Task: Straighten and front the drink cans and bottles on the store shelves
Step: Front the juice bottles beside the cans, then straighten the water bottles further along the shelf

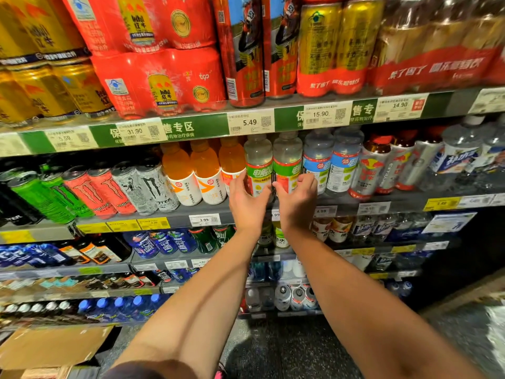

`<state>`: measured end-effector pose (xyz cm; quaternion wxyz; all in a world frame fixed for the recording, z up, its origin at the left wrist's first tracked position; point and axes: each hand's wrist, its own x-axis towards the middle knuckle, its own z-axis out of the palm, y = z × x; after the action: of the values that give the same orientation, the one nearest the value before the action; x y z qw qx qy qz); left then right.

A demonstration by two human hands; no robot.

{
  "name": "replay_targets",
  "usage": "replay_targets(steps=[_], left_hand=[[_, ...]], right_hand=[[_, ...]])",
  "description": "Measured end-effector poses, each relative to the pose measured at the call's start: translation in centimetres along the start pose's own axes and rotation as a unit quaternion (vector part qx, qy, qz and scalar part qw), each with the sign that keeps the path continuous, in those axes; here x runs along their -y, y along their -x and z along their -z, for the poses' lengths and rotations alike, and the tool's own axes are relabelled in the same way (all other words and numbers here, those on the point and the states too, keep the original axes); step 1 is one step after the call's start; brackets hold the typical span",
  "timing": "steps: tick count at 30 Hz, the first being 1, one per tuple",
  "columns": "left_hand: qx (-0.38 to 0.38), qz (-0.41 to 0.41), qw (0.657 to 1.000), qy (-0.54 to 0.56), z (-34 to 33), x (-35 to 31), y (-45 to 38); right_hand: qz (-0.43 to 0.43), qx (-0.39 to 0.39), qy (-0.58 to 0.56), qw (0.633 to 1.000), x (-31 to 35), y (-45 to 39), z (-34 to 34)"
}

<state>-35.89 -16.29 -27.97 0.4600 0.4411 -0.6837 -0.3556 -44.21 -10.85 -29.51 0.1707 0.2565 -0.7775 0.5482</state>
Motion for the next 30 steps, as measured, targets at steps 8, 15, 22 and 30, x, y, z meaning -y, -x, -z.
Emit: replay_targets(steps=[8, 15, 22, 30], left_hand=[[0.027, 0.020, 0.999, 0.014, 0.8, 0.4, -0.6], [0.044, 0.016, 0.998, 0.044, 1.3, 1.1, -1.1], [0.084, -0.031, 0.993, 0.071, 0.5, -0.7, 0.7], [0.162, -0.016, 0.978, 0.129, -3.5, -2.6, 4.5]], right_hand=[[0.029, 0.027, 0.021, 0.999, -0.6, 0.4, -0.1], [-0.027, 0.049, 0.021, 0.998, 0.1, 1.0, 0.1], [-0.063, 0.026, -0.001, 0.998, -0.4, 1.5, 2.5], [-0.140, 0.021, -0.005, 0.990, -4.4, -1.5, 7.5]])
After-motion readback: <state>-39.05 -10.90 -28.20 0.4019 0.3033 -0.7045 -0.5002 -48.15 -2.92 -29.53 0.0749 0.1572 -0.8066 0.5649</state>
